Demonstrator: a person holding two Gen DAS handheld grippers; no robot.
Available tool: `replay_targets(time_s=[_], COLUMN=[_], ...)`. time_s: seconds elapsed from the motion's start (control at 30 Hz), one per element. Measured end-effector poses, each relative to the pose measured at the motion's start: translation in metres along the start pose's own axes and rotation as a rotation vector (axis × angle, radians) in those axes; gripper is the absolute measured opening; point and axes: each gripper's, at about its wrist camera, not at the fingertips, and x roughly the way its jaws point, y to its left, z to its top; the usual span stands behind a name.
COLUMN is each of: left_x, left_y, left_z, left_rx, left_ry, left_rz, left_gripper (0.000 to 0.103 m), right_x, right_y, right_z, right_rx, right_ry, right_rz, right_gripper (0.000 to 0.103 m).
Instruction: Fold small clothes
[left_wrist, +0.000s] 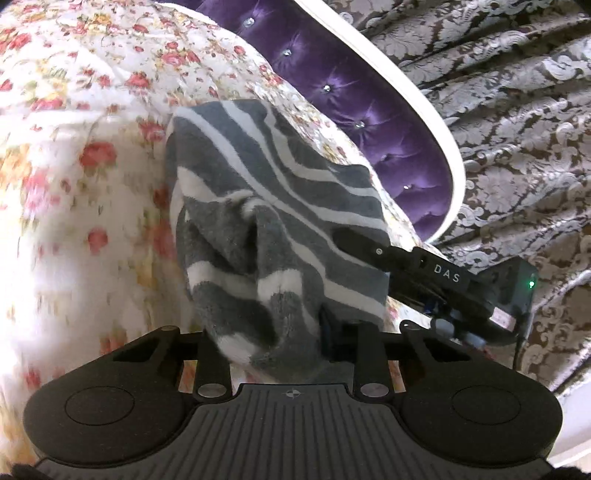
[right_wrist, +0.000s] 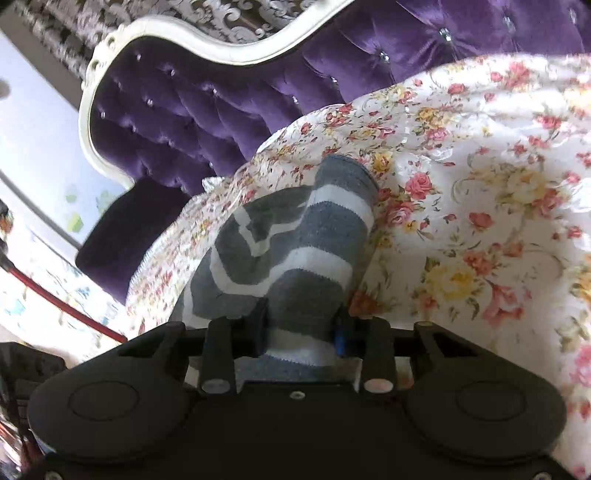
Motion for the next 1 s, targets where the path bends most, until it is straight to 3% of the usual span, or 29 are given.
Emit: replay_targets(time_s=[0.33, 0.57, 0.67, 0.8, 1.0], left_x=[-0.049, -0.076, -0.075, -0.082, -0.108], left_y=[-0.044, -0.076, -0.078, -0.075, -0.079], left_z=[-0.091, -0.156, -0.178, -0.202, -0.228], left_rx=[0.040, 0.084, 0.109, 0.185, 0.277], left_ry=[0.041, 0.060, 0.045, -0.024, -0.103], left_rz=[0.000, 0.006, 0.064, 0.152, 0.255], left_gripper=[0.029, 0.030, 0.031, 0.041, 0.043], right_x=[-0.076, -0.128, -0.137, -0.147, -0.159], right_y=[0.015, 0.024, 0.023, 0.016, 0.019], right_z=[-0.072, -0.124, -0.140, -0.153, -0.166], right_rx=[0.009, 0.002, -0.024, -0.077, -0.116], right_ry=[0.070, 0.069, 0.041, -0.058, -0.164], right_rz=[-0.024, -0.028, -0.087, -0.209, -0.276], right_gripper=[0.045, 0.048, 0.049, 0.054, 0.056])
